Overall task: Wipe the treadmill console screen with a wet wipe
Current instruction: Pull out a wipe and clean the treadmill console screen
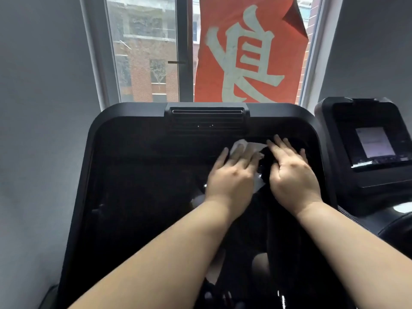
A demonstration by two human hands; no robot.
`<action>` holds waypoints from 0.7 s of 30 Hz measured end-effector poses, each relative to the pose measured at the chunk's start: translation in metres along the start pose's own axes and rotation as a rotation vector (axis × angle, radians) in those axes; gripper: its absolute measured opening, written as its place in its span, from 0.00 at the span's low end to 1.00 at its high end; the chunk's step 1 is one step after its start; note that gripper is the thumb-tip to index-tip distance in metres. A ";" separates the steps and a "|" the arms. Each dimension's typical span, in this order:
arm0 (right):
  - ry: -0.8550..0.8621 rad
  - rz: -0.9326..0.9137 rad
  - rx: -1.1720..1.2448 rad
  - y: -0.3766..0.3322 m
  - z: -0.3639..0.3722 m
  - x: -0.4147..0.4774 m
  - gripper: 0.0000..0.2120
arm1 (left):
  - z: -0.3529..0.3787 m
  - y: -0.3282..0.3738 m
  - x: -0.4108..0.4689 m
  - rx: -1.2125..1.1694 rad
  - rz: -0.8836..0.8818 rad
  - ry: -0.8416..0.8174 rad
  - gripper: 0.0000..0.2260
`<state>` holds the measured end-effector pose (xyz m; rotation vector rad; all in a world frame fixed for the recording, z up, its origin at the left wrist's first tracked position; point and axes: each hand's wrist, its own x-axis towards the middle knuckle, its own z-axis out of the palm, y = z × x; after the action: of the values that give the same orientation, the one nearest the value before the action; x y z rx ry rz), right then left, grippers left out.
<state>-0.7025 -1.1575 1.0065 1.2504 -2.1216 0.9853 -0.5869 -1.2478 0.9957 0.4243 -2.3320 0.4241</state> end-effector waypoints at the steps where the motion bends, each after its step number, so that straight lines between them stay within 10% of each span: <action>1: -0.004 -0.008 0.000 0.003 -0.001 -0.001 0.31 | -0.002 0.002 0.006 -0.027 0.035 -0.046 0.28; 10: 0.039 -0.002 0.063 0.002 0.002 -0.004 0.31 | -0.007 -0.073 -0.034 0.040 -0.295 0.165 0.21; 21: 0.154 -0.024 -0.074 0.037 -0.037 0.000 0.23 | -0.002 -0.016 0.045 -0.065 0.115 0.005 0.25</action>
<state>-0.7340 -1.1164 1.0175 1.1239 -2.0017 0.9521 -0.6102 -1.2691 1.0312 0.2586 -2.3658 0.4025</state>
